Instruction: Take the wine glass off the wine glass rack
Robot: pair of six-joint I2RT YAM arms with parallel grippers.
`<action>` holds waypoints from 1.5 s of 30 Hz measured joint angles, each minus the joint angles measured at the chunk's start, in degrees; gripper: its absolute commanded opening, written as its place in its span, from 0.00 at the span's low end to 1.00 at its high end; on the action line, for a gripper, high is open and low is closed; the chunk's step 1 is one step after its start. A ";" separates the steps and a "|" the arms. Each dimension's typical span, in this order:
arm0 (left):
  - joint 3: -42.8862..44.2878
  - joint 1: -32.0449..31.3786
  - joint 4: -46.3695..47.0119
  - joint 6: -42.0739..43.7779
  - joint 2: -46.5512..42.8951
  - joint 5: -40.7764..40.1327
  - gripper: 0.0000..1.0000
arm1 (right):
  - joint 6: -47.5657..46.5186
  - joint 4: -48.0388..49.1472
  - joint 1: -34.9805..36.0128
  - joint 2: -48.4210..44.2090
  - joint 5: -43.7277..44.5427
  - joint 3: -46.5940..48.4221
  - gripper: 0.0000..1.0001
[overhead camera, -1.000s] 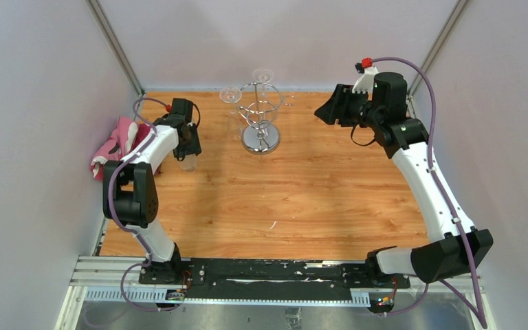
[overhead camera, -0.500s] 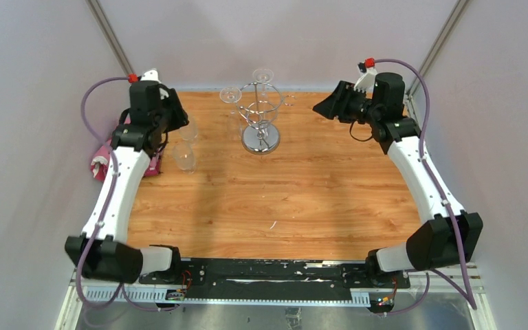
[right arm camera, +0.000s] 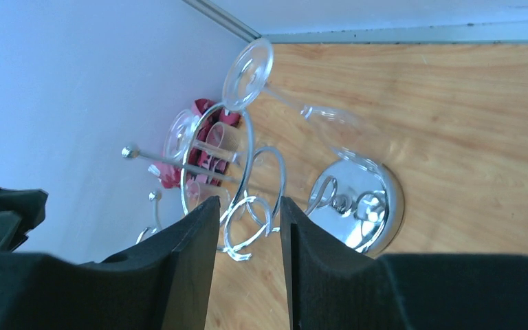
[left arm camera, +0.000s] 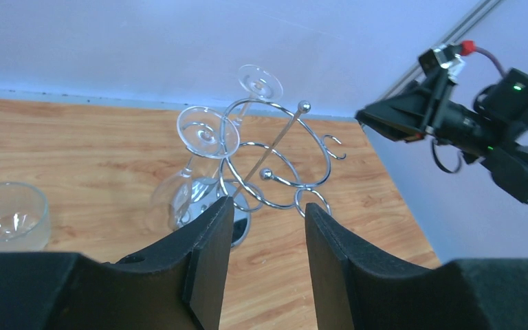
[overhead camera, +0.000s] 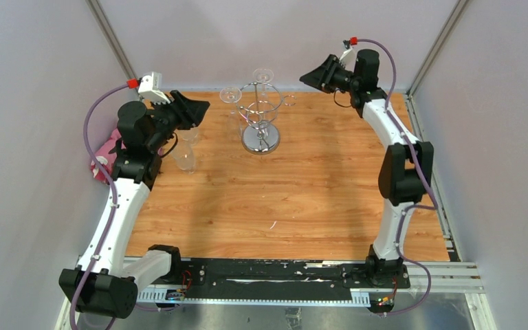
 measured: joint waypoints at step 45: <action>-1.25 0.00 -1.73 3.91 -3.56 -3.10 0.45 | 9.84 -5.03 8.79 30.69 -3.23 39.58 0.34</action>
